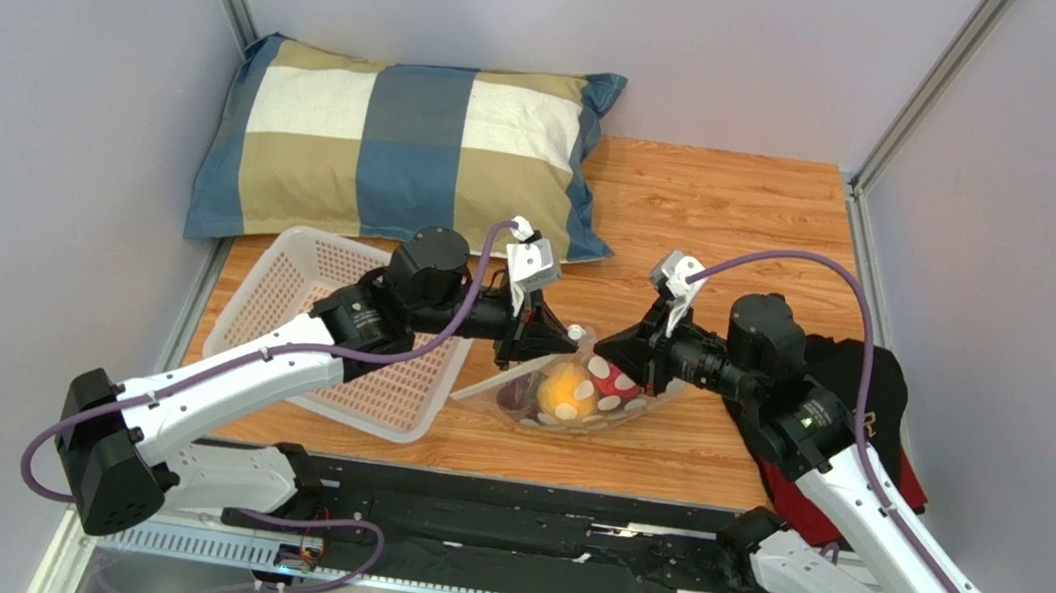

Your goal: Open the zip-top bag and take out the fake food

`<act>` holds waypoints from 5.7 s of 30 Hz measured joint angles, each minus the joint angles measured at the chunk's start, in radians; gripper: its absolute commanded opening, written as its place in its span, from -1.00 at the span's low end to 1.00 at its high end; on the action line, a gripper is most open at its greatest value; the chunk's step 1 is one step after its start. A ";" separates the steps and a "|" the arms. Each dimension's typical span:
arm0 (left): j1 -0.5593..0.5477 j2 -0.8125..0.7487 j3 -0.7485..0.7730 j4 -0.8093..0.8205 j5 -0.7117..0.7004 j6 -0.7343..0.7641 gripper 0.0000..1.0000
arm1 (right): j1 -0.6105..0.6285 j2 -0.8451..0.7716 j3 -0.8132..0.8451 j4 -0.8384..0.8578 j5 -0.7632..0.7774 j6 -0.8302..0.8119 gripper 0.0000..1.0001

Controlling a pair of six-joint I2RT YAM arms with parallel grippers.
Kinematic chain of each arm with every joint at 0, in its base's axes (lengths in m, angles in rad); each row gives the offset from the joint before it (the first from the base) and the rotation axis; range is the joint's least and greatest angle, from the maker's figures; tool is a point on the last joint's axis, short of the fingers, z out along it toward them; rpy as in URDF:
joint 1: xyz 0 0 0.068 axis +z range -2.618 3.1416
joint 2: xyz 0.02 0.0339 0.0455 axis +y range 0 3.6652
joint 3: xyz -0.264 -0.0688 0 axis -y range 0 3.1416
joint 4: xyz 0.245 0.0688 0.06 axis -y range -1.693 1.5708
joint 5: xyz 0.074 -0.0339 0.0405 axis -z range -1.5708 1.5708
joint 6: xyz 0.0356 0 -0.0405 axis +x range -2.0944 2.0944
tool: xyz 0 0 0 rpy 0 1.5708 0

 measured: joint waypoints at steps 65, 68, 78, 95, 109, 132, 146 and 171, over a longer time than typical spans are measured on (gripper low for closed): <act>0.005 -0.086 0.050 -0.073 0.091 0.002 -0.60 | 0.026 0.174 0.111 -0.060 -0.358 -0.174 -1.00; 0.005 -0.097 0.047 -0.068 0.089 0.002 -0.24 | 0.026 0.181 0.112 -0.056 -0.338 -0.163 -1.00; 0.005 -0.108 0.085 -0.048 0.106 0.006 -0.16 | 0.026 0.185 0.112 -0.059 -0.324 -0.161 -1.00; 0.005 -0.035 0.087 -0.058 0.119 0.036 -0.90 | 0.026 0.185 0.113 -0.080 -0.332 -0.161 -1.00; 0.005 -0.021 0.093 -0.058 0.115 0.035 -1.00 | 0.026 0.138 0.122 -0.088 -0.292 -0.116 0.02; 0.005 -0.380 -0.199 -0.141 -0.237 -0.082 -1.00 | -0.104 -0.012 0.056 0.050 -0.131 0.064 -1.00; 0.000 -0.780 -0.412 -0.331 -0.303 -0.342 -1.00 | -0.234 0.003 0.017 0.078 -0.211 0.092 -1.00; 0.003 -0.097 0.073 -0.140 -0.085 -0.069 -0.23 | -0.274 0.097 0.006 0.095 -0.578 0.003 -1.00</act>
